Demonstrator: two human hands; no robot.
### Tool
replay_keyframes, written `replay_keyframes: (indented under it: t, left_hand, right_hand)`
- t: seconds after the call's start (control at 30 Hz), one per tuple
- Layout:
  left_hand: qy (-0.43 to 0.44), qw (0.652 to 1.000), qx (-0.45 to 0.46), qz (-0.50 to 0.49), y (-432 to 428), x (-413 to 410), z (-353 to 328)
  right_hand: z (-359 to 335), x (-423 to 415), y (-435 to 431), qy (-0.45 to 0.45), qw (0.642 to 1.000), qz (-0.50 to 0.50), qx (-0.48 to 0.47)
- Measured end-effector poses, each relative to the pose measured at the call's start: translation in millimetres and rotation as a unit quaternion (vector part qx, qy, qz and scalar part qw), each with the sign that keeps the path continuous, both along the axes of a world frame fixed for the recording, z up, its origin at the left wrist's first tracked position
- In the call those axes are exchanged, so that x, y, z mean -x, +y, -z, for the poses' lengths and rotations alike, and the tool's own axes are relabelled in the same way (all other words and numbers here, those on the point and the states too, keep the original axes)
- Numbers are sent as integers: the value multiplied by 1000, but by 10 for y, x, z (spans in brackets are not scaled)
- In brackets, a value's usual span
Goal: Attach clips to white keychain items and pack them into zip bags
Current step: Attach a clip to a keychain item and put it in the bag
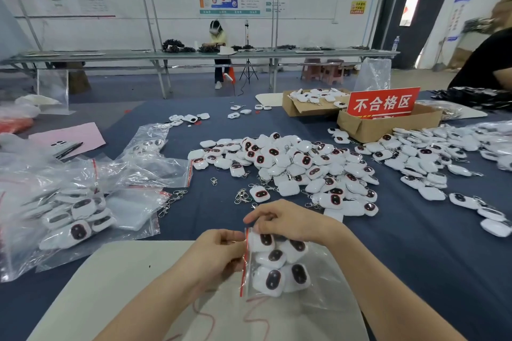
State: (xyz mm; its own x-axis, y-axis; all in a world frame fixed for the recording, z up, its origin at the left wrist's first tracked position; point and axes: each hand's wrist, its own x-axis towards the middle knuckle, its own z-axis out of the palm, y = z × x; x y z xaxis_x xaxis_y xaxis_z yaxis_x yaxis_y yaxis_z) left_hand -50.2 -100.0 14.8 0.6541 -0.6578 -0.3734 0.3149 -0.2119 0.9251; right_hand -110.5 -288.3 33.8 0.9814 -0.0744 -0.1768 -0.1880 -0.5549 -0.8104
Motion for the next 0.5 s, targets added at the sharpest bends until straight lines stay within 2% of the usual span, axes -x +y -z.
replay_keyframes:
  t: [0.07, 0.13, 0.2, 0.3, 0.43, 0.5]
  left_hand:
    - [-124, 991, -57, 6, -15, -6, 43]
    - [-322, 935, -144, 39, -29, -43, 100]
    - [-421, 889, -169, 68, -19, -50, 111]
    - [-441, 877, -170, 83, 10, -138, 143]
    - [-382, 916, -124, -4, 73, -337, 196]
    - [-368, 923, -111, -28, 88, -399, 221]
  right_hand:
    - [11, -1, -1, -4, 1000, 0, 0]
    - [18, -7, 2, -4, 1000, 3, -4]
    - [27, -15, 5, -5, 1000, 5, -6]
    - [60, -36, -17, -13, 999, 15, -31]
    - [108, -80, -61, -49, 994, 65, -67]
    - [135, -116, -96, -86, 989, 108, -62]
